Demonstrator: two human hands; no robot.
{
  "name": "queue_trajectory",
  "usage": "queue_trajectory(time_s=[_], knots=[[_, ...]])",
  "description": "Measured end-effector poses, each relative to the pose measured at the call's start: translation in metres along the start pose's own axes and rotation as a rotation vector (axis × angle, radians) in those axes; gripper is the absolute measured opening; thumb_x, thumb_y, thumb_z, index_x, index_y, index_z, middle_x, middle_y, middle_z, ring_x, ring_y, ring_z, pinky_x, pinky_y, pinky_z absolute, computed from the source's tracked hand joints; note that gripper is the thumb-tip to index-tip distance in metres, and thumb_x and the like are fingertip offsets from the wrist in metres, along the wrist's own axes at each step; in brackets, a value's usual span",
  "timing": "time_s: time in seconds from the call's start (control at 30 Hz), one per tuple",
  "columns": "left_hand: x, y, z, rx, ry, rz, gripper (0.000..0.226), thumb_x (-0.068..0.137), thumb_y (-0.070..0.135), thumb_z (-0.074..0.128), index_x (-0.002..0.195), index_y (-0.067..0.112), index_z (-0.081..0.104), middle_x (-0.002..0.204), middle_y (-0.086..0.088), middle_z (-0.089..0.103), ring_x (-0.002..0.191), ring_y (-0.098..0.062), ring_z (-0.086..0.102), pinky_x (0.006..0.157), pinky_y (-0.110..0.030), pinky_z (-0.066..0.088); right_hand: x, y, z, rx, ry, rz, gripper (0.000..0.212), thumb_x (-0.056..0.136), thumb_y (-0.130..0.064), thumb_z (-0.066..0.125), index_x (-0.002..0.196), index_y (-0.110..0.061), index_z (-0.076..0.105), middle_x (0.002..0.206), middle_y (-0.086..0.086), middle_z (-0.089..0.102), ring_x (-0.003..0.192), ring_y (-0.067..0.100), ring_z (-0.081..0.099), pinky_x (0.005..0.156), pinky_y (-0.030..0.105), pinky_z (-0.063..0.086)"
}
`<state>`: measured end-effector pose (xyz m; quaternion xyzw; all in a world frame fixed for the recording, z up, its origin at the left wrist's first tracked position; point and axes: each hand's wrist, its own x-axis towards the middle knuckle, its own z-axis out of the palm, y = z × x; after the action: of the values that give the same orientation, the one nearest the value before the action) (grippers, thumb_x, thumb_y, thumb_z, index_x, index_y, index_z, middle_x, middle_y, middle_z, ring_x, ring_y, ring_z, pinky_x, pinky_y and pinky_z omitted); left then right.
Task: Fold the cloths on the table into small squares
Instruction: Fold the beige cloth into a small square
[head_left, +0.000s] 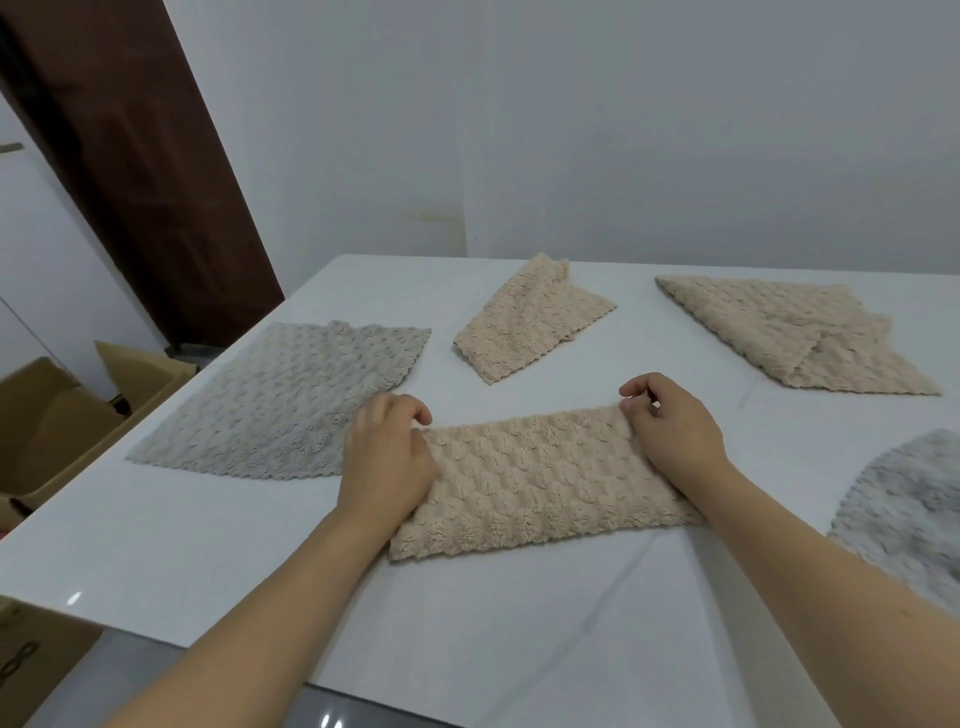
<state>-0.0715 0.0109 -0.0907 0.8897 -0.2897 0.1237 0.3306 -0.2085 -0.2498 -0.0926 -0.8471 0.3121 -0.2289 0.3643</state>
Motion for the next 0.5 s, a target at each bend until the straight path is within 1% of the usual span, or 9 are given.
queue_trajectory(time_s=[0.03, 0.07, 0.1, 0.13, 0.2, 0.23, 0.3, 0.4, 0.5], knots=[[-0.003, 0.011, 0.000, 0.070, 0.042, 0.090, 0.019, 0.086, 0.003, 0.049, 0.096, 0.015, 0.061, 0.106, -0.002, 0.058, 0.103, -0.024, 0.052, 0.094, -0.036, 0.039, 0.000, 0.000, 0.000, 0.004, 0.002, -0.004, 0.011, 0.093, -0.029, 0.049, 0.092, -0.036, 0.057, 0.072, -0.007, 0.062, 0.062, 0.013, 0.056, 0.060, 0.029, 0.039], [-0.005, 0.026, -0.001, 0.071, 0.020, 0.185, 0.021, 0.087, 0.010, 0.047, 0.101, 0.014, 0.061, 0.109, -0.002, 0.059, 0.105, -0.024, 0.052, 0.096, -0.040, 0.039, 0.001, 0.000, 0.000, 0.005, 0.002, -0.006, 0.011, 0.093, -0.029, 0.049, 0.093, -0.036, 0.057, 0.073, -0.007, 0.062, 0.063, 0.013, 0.055, 0.060, 0.029, 0.039], [-0.008, 0.044, 0.000, 0.037, -0.080, 0.270, 0.026, 0.090, 0.017, 0.044, 0.110, 0.014, 0.061, 0.116, -0.002, 0.060, 0.110, -0.023, 0.052, 0.101, -0.041, 0.037, 0.001, 0.001, 0.000, 0.004, 0.002, -0.009, 0.011, 0.093, -0.028, 0.049, 0.094, -0.036, 0.057, 0.074, -0.008, 0.062, 0.064, 0.012, 0.055, 0.060, 0.028, 0.038], [-0.011, 0.061, 0.002, 0.017, -0.233, 0.341, 0.035, 0.095, 0.026, 0.040, 0.123, 0.015, 0.057, 0.129, -0.002, 0.057, 0.122, -0.020, 0.047, 0.109, -0.041, 0.031, 0.001, 0.000, 0.000, 0.000, 0.001, -0.011, 0.011, 0.094, -0.028, 0.049, 0.095, -0.036, 0.056, 0.075, -0.009, 0.061, 0.066, 0.011, 0.055, 0.060, 0.028, 0.037], [-0.019, 0.082, 0.017, 0.114, -0.508, 0.434, 0.050, 0.102, 0.042, 0.032, 0.147, 0.022, 0.039, 0.156, 0.003, 0.035, 0.144, -0.014, 0.024, 0.122, -0.038, 0.009, 0.000, 0.000, 0.000, -0.014, 0.000, -0.018, 0.012, 0.095, -0.028, 0.046, 0.099, -0.036, 0.055, 0.076, -0.011, 0.060, 0.070, 0.010, 0.055, 0.063, 0.029, 0.037], [-0.021, 0.084, 0.024, 0.174, -0.589, 0.446, 0.055, 0.103, 0.047, 0.030, 0.153, 0.026, 0.028, 0.162, 0.006, 0.023, 0.149, -0.011, 0.013, 0.123, -0.038, 0.000, 0.000, -0.001, -0.001, -0.021, 0.003, -0.019, 0.013, 0.096, -0.028, 0.045, 0.102, -0.035, 0.054, 0.077, -0.011, 0.060, 0.071, 0.009, 0.054, 0.065, 0.030, 0.037], [-0.023, 0.076, 0.033, 0.233, -0.650, 0.421, 0.060, 0.102, 0.054, 0.024, 0.157, 0.032, 0.014, 0.165, 0.011, 0.007, 0.151, -0.007, -0.002, 0.122, -0.037, -0.008, -0.001, -0.002, -0.001, -0.032, 0.005, -0.017, 0.015, 0.098, -0.028, 0.042, 0.107, -0.033, 0.053, 0.080, -0.010, 0.060, 0.073, 0.009, 0.055, 0.066, 0.031, 0.037], [-0.020, 0.057, 0.028, 0.258, -0.665, 0.382, 0.064, 0.100, 0.063, 0.018, 0.157, 0.038, 0.004, 0.165, 0.014, -0.004, 0.149, -0.004, -0.013, 0.122, -0.036, -0.011, 0.000, -0.002, -0.001, -0.084, 0.000, -0.020, 0.019, 0.100, -0.026, 0.040, 0.110, -0.030, 0.056, 0.090, -0.011, 0.061, 0.081, 0.012, 0.056, 0.070, 0.030, 0.036], [-0.018, 0.035, 0.015, 0.317, -0.676, 0.305, 0.071, 0.095, 0.070, 0.016, 0.156, 0.040, -0.002, 0.164, 0.015, -0.010, 0.148, -0.004, -0.018, 0.121, -0.036, -0.013, 0.002, -0.002, 0.001, -0.131, 0.002, -0.026, 0.020, 0.100, -0.025, 0.041, 0.107, -0.030, 0.058, 0.098, -0.015, 0.060, 0.088, 0.010, 0.053, 0.071, 0.028, 0.034]])
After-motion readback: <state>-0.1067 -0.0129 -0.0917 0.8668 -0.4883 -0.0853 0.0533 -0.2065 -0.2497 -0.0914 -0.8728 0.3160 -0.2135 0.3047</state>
